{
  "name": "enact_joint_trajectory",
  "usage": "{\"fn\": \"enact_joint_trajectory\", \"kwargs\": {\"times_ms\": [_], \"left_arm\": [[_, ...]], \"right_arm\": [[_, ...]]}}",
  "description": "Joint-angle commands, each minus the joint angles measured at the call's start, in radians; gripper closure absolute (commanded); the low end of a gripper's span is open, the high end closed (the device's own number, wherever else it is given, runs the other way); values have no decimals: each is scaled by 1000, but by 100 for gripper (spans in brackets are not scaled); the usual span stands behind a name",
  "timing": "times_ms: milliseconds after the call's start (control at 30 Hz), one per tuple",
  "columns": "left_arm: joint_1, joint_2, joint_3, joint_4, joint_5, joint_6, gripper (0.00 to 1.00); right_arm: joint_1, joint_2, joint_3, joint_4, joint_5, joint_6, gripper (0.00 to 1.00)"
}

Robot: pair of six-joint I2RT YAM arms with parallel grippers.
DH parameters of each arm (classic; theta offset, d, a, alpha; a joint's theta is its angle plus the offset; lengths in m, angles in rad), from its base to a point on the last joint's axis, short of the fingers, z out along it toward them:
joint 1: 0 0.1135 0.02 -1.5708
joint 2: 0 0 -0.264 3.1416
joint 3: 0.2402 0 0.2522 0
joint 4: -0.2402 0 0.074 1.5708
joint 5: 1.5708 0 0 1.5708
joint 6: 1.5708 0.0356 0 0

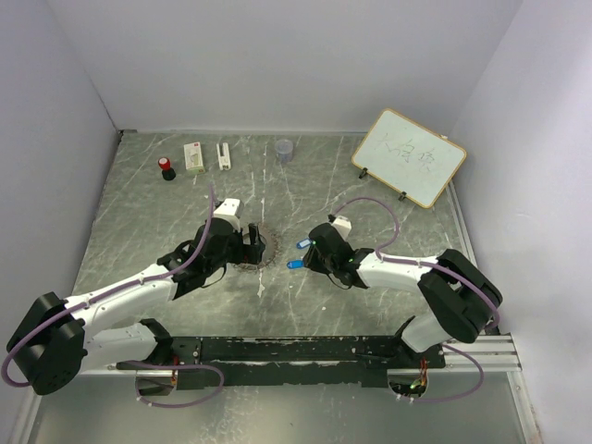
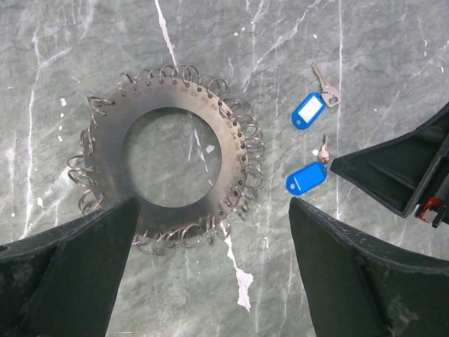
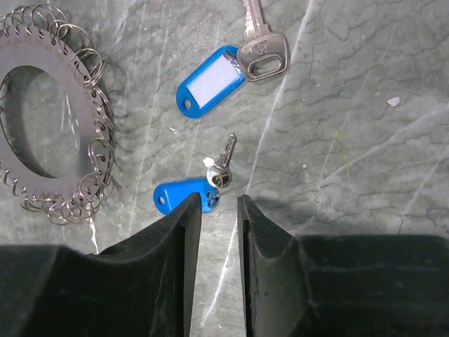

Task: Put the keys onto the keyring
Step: Pick up the key from the center of the board.

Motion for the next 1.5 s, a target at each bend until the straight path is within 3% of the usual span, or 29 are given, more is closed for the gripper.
{"fn": "enact_joint_trajectory", "kwargs": {"times_ms": [0,400,533,633,733,1200,1467], "left_arm": [[-6,-10,-5,9,-14,14,0],[-6,-11,-5,7,-19,16,0],[-6,-9,-5,4,-20,17,0],[-6,-12,-5,4,-22,17,0],[-6,-10,-5,5,-21,17,0],[-6,35,40,35,-19,13,1],[-6,5,55,45,-28,8,1]], "right_arm": [[-4,17,10,22,0,-3,73],[-5,35,16,31,2,0,80],[-6,41,19,32,7,1,87],[-7,43,24,26,18,-2,98],[-6,30,33,24,56,-37,100],[1,-325,-25,105,122,-534,100],[-1,-490,-137,243,-38,-801,100]]}}
